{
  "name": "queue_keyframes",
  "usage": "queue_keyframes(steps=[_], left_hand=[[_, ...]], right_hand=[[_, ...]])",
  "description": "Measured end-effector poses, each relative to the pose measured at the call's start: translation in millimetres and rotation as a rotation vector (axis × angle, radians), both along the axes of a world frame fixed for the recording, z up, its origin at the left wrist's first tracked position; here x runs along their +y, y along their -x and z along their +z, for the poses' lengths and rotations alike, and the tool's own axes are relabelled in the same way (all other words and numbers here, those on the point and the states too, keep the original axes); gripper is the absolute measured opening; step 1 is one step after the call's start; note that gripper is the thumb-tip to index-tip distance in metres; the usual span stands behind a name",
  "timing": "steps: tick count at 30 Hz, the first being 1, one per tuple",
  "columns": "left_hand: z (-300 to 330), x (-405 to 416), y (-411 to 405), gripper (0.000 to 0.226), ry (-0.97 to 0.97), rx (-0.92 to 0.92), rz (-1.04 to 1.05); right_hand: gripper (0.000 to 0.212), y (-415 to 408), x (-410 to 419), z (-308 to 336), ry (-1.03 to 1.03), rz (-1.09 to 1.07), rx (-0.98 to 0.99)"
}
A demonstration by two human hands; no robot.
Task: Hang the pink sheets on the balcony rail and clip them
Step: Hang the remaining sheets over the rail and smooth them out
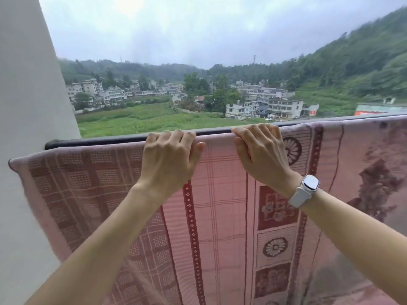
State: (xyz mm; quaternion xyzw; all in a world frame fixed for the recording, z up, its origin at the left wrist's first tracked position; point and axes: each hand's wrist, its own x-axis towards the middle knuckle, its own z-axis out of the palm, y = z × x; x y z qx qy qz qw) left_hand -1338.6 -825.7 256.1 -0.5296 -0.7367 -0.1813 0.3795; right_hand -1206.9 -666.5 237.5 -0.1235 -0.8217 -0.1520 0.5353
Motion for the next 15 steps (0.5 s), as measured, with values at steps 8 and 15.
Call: queue_keyframes(steps=[8,15], left_hand=[[3.9,116.7,-93.8,0.051,0.033,0.026,-0.122],[3.4,236.1,-198.7,0.044,-0.022,-0.018,-0.178]], right_hand=[[0.034,-108.0,108.8,-10.5,-0.053,-0.082,-0.025],[0.045,-231.9,223.1,-18.3,0.066,-0.19,-0.147]])
